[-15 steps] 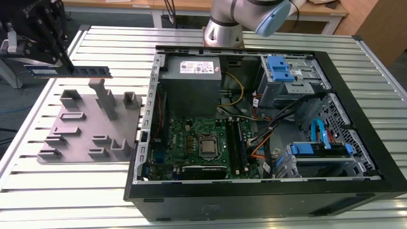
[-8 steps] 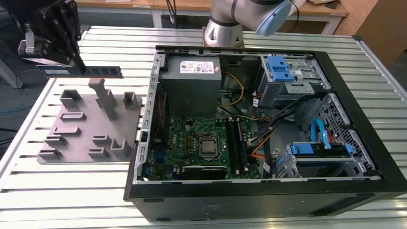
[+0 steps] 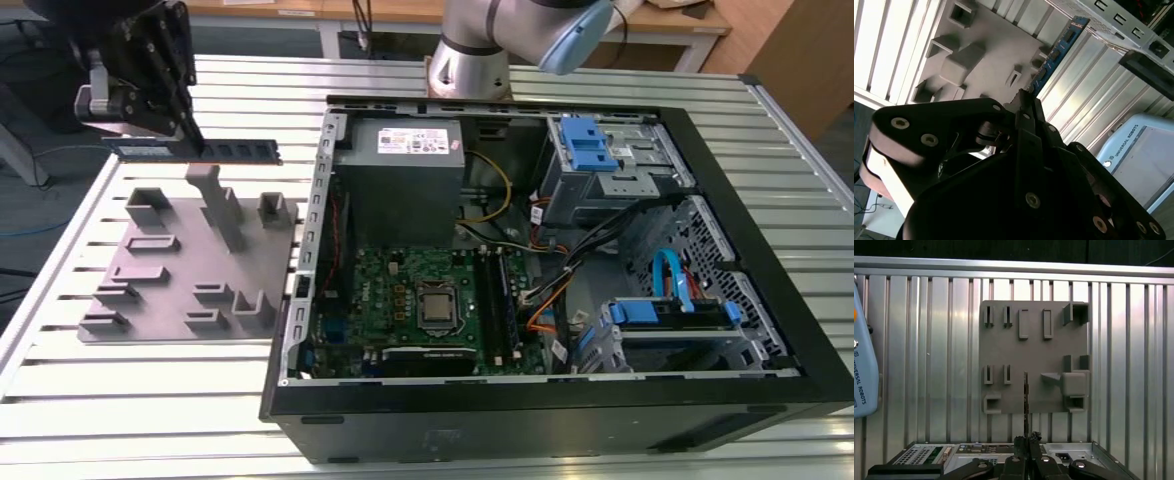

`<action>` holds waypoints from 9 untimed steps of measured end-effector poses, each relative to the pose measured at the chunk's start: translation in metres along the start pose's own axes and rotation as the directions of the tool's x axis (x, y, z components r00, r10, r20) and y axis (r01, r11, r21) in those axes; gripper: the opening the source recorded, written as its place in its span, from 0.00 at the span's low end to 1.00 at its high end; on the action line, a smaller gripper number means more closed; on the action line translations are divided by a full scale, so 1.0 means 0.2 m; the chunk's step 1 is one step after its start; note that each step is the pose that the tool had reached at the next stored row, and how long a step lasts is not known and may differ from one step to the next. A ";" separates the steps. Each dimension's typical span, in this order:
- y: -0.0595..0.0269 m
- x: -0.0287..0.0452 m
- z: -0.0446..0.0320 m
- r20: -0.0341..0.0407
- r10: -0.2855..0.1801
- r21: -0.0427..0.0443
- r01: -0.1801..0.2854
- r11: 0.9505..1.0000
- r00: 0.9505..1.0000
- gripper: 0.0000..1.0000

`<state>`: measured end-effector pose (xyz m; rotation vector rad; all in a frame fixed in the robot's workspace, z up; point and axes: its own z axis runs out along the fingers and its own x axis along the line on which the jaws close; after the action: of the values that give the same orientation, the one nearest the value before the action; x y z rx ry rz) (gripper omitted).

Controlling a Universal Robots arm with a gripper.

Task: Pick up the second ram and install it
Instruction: 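Pick up the second ram and move it above second insertion slot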

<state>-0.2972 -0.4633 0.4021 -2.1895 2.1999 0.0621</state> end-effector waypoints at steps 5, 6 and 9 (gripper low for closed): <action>-0.062 0.000 0.000 0.000 0.000 -0.001 0.000 1.000 1.000 0.14; -0.074 0.000 0.000 0.000 0.000 -0.001 0.000 1.000 1.000 0.14; -0.112 -0.001 0.000 0.000 0.000 -0.002 0.000 1.000 1.000 0.14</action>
<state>-0.2748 -0.4633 0.4021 -2.1905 2.2010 0.0644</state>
